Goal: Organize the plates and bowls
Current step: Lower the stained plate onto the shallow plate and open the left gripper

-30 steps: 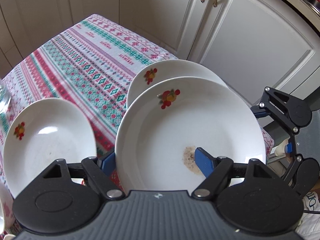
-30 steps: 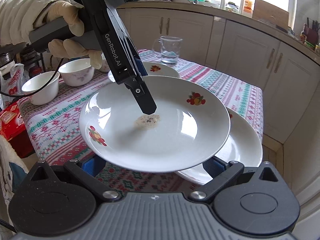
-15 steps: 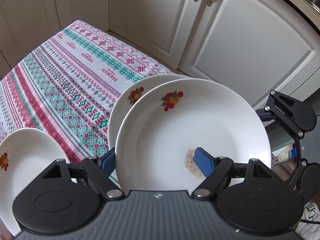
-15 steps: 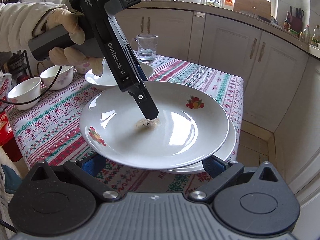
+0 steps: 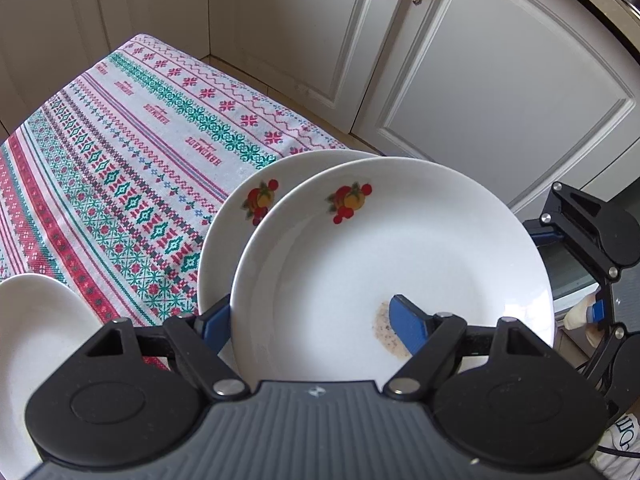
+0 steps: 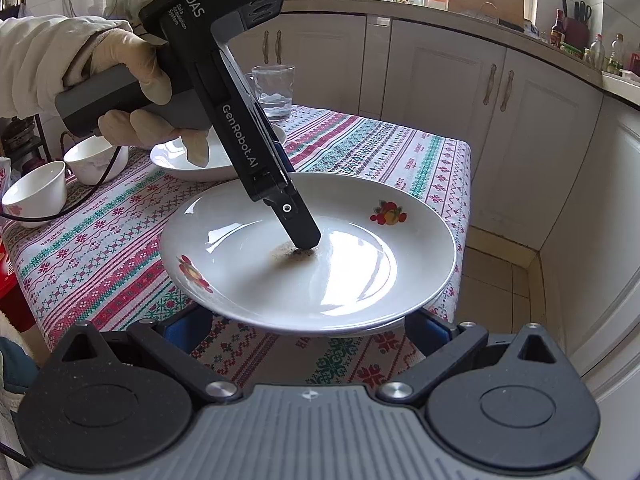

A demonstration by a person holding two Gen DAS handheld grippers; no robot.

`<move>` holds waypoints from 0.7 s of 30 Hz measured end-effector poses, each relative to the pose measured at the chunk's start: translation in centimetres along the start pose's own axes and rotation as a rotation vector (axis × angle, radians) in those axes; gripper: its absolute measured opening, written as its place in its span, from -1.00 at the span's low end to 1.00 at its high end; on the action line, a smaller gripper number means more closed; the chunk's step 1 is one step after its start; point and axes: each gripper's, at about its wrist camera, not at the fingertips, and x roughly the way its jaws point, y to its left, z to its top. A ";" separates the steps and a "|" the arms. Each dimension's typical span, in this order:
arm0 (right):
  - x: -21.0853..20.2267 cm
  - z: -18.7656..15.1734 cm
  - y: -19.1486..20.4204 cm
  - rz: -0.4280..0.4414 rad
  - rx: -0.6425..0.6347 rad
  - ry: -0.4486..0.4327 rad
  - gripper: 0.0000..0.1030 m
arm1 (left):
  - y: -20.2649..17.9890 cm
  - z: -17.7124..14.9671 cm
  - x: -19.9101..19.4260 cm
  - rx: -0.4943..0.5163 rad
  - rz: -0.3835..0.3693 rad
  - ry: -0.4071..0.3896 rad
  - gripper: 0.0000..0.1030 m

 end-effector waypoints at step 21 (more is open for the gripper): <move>-0.4 -0.3 -0.8 -0.019 0.057 -0.013 1.00 | 0.1 0.6 1.0 0.027 0.033 0.026 0.63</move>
